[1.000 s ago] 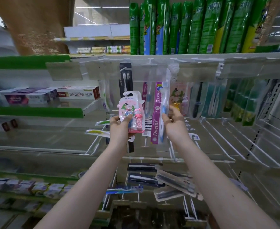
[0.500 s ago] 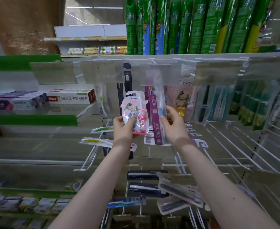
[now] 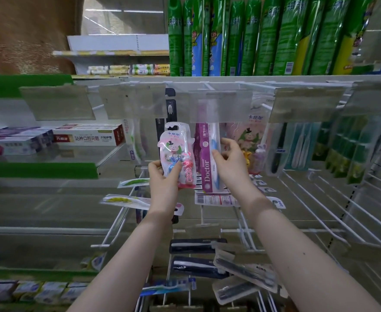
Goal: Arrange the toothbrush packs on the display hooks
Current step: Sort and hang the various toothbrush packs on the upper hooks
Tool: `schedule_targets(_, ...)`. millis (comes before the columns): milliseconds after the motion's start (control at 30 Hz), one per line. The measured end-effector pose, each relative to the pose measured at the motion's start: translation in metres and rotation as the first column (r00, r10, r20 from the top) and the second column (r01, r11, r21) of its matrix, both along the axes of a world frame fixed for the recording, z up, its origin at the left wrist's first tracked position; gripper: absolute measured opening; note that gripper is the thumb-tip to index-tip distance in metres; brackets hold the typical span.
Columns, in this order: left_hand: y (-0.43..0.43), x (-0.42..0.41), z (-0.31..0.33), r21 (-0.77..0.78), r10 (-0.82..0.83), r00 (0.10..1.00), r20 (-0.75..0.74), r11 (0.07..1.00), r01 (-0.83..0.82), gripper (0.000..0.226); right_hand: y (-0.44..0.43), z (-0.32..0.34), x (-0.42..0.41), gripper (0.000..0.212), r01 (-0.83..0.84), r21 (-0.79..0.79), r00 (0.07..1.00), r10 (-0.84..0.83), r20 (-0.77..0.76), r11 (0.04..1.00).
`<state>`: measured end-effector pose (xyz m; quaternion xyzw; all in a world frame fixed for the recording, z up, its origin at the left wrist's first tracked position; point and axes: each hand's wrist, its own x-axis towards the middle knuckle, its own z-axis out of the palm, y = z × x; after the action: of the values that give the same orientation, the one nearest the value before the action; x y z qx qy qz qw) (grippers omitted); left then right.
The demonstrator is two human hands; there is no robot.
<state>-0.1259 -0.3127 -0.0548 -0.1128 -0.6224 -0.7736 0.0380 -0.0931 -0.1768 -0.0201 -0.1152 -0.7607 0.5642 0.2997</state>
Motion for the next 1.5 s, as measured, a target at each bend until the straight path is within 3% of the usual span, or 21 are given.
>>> schedule_targets(500,0.002,0.007,-0.003,-0.026,0.042,0.999,0.035,0.999,-0.041,0.02,0.0,-0.012,0.006,0.049,0.0,0.044,0.998,-0.003,0.063,0.999)
schedule_targets(1033,-0.005,0.052,-0.015,0.114,0.125,0.99,0.063,0.985,-0.132,0.019,-0.029,-0.024,0.049,0.043,-0.231,-0.033,0.965,0.233,0.124,0.972)
schedule_targets(1233,-0.007,0.085,-0.022,0.104,0.089,0.996,-0.012,0.991,-0.088,0.022,-0.032,-0.025,0.075,0.036,-0.298,-0.185,0.939,0.323,0.12,0.936)
schedule_targets(1500,0.008,0.116,-0.027,0.074,0.009,1.0,-0.01,0.997,-0.008,0.023,-0.017,-0.037,0.108,0.036,-0.275,-0.163,0.952,0.292,0.095,0.948)
